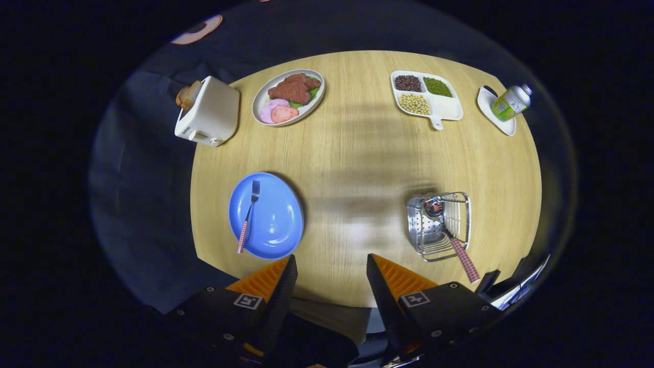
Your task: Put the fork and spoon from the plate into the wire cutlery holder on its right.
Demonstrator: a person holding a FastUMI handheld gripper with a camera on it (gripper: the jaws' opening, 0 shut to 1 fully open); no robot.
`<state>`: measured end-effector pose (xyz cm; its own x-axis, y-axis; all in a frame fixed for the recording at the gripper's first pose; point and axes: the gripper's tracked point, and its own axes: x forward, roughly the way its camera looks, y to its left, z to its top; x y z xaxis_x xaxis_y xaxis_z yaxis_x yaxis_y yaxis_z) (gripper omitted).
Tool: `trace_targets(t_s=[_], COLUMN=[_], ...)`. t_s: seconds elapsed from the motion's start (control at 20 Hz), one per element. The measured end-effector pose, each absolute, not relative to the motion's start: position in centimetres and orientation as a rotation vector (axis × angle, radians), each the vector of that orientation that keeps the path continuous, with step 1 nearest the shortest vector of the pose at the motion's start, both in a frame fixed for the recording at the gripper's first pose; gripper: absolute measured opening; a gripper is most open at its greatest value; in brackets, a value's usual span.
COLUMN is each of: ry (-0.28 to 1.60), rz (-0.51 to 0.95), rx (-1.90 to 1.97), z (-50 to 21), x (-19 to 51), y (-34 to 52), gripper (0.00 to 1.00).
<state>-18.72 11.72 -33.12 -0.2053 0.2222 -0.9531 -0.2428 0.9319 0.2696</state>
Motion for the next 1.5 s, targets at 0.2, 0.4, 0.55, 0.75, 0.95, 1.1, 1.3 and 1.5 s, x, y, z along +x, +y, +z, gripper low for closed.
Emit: trace_targets(t_s=[0.2, 0.4, 0.55, 0.75, 0.95, 1.1, 1.3, 1.5], ry=[1.748, 1.773, 1.800, 1.826, 1.872, 1.876, 1.870, 1.857], rz=[0.457, 0.460, 0.449, 0.416, 0.423, 0.408, 0.380, 0.366], rx=[-0.028, -0.023, -0.019, -0.010, 0.037, -0.006, -0.027, -0.109], z=[-33.6, -35.0, -36.4, -38.7, -40.4, -42.5, -44.1, -44.8], x=[-20.7, -22.6, -24.3, -26.3, -28.7, -29.6, -30.1, -30.8], y=[15.5, 19.6, 22.5, 25.5, 28.9, 29.7, 30.3, 29.6], gripper=[0.84, 0.84, 0.84, 0.84, 0.81, 0.75, 0.60, 0.49])
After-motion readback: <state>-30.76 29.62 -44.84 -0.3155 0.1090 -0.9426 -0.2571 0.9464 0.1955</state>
